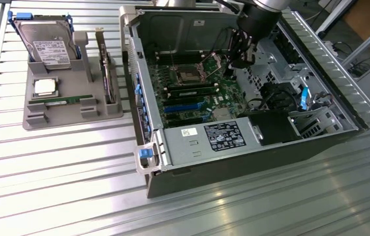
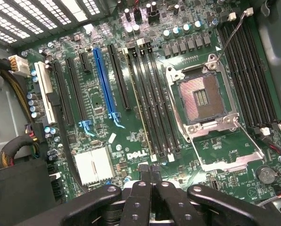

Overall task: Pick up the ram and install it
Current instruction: 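Press down the ram until it locks into place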

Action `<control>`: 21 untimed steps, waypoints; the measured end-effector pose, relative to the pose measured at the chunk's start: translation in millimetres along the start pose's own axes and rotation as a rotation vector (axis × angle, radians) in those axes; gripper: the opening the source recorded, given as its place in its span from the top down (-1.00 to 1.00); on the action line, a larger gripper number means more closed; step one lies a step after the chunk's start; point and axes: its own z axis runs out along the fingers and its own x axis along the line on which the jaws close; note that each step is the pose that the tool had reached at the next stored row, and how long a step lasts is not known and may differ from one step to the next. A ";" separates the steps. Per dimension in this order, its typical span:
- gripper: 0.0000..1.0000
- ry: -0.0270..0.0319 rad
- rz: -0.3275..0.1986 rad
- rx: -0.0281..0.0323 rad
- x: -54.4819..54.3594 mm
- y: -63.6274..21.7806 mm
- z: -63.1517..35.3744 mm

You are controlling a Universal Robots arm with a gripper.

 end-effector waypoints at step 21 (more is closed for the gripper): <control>0.80 -0.0027 0.079 -0.0076 -0.3 -0.9 1.0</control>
